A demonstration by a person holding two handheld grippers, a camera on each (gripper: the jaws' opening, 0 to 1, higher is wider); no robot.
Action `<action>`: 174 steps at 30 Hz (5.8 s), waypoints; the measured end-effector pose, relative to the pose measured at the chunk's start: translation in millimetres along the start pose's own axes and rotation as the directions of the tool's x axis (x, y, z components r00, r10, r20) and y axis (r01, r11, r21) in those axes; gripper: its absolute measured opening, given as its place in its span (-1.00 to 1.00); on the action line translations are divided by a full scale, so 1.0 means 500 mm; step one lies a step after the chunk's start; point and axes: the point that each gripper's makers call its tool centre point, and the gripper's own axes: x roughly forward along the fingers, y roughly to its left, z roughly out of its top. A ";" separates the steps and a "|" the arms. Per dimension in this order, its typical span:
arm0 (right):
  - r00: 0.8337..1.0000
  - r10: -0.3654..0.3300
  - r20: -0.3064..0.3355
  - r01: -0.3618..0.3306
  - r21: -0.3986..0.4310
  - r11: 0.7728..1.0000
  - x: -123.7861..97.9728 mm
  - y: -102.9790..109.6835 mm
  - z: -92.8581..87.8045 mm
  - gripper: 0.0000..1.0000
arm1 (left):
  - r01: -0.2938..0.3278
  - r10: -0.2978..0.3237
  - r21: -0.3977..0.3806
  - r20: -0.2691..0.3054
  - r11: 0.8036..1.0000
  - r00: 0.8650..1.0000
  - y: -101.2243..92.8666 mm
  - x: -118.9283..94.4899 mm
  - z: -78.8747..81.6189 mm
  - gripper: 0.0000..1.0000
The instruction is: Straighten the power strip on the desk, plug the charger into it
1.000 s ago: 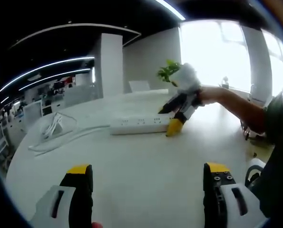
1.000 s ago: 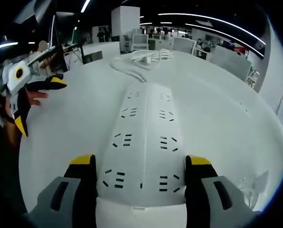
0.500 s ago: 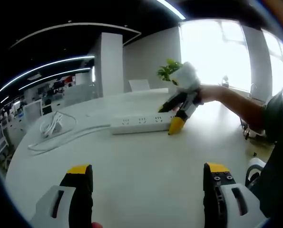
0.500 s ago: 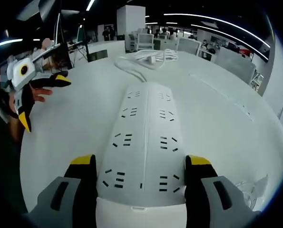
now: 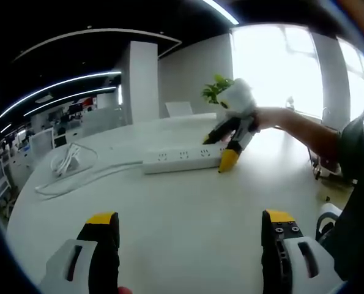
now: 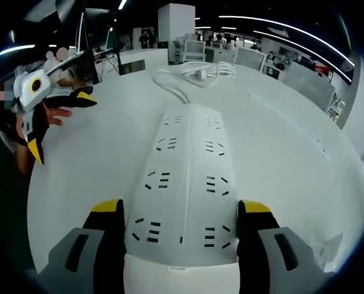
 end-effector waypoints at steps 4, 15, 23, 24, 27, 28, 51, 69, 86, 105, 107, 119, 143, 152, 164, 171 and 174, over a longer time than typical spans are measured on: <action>1.000 0.008 -0.006 -0.008 -0.007 1.000 -0.001 0.001 -0.002 0.47 | 0.003 -0.003 0.001 -0.002 1.000 1.000 -0.003 0.003 -0.001 0.99; 0.999 0.038 -0.020 -0.039 -0.035 0.999 -0.004 0.002 -0.005 0.46 | 0.001 -0.001 0.001 -0.006 1.000 1.000 -0.004 0.005 -0.002 0.99; 0.997 0.064 -0.038 -0.066 -0.061 0.996 -0.007 0.003 -0.008 0.46 | 0.005 -0.005 0.002 -0.011 1.000 1.000 -0.007 0.008 -0.004 0.99; 0.997 0.067 -0.039 -0.069 -0.063 0.996 -0.007 0.003 -0.008 0.45 | 0.005 -0.005 0.002 -0.011 1.000 1.000 -0.008 0.008 -0.003 0.99; 0.996 0.077 -0.045 -0.080 -0.073 0.994 -0.007 0.003 -0.007 0.45 | 0.005 -0.005 0.002 -0.010 1.000 1.000 -0.008 0.009 -0.001 0.99; 0.996 0.080 -0.046 -0.083 -0.076 0.994 -0.008 0.003 -0.007 0.45 | 0.005 -0.005 0.003 -0.010 1.000 1.000 -0.008 0.009 -0.001 0.99; 0.986 0.141 -0.094 -0.153 -0.143 0.978 -0.008 -0.004 -0.012 0.43 | 0.010 -0.009 0.014 -0.013 1.000 1.000 -0.012 0.011 0.003 0.99; 0.974 0.190 -0.123 -0.212 -0.200 0.957 -0.007 -0.021 -0.017 0.42 | 0.007 -0.007 0.014 -0.015 1.000 1.000 -0.015 0.016 0.002 0.99; 0.963 0.228 -0.143 -0.258 -0.249 0.934 -0.006 -0.025 -0.018 0.41 | 0.007 -0.007 0.013 -0.020 1.000 1.000 -0.016 0.016 -0.003 0.99; 0.950 0.259 -0.177 -0.302 -0.291 0.908 -0.001 -0.030 -0.017 0.41 | 0.007 -0.007 0.012 -0.025 1.000 1.000 -0.017 0.014 -0.005 0.99; 0.948 0.262 -0.179 -0.305 -0.295 0.905 -0.001 -0.030 -0.016 0.41 | 0.005 -0.005 0.011 -0.026 1.000 1.000 -0.017 0.014 -0.006 0.99; 0.943 0.279 -0.183 -0.325 -0.315 0.892 -0.002 -0.033 -0.015 0.40 | 0.000 0.000 0.008 -0.028 1.000 1.000 -0.014 0.013 -0.007 0.99; 0.926 0.310 -0.216 -0.370 -0.359 0.857 -0.004 -0.044 -0.018 0.40 | 0.007 -0.006 0.015 -0.035 1.000 0.999 -0.018 0.019 -0.006 0.99; 0.920 0.320 -0.228 -0.386 -0.375 0.843 -0.004 -0.052 -0.018 0.39 | 0.011 -0.010 0.013 -0.036 1.000 0.999 -0.019 0.023 -0.006 0.99; 0.910 0.333 -0.246 -0.408 -0.396 0.823 -0.003 -0.057 -0.019 0.39 | 0.010 -0.009 0.015 -0.038 1.000 0.999 -0.017 0.025 -0.005 0.99; 0.906 0.341 -0.249 -0.418 -0.404 0.814 -0.003 -0.058 -0.019 0.39 | 0.008 -0.008 0.013 -0.042 1.000 0.999 -0.016 0.026 -0.008 0.99; 0.906 0.342 -0.250 -0.419 -0.406 0.812 -0.003 -0.058 -0.019 0.39 | 0.007 -0.007 0.012 -0.042 1.000 0.999 -0.016 0.026 -0.009 0.99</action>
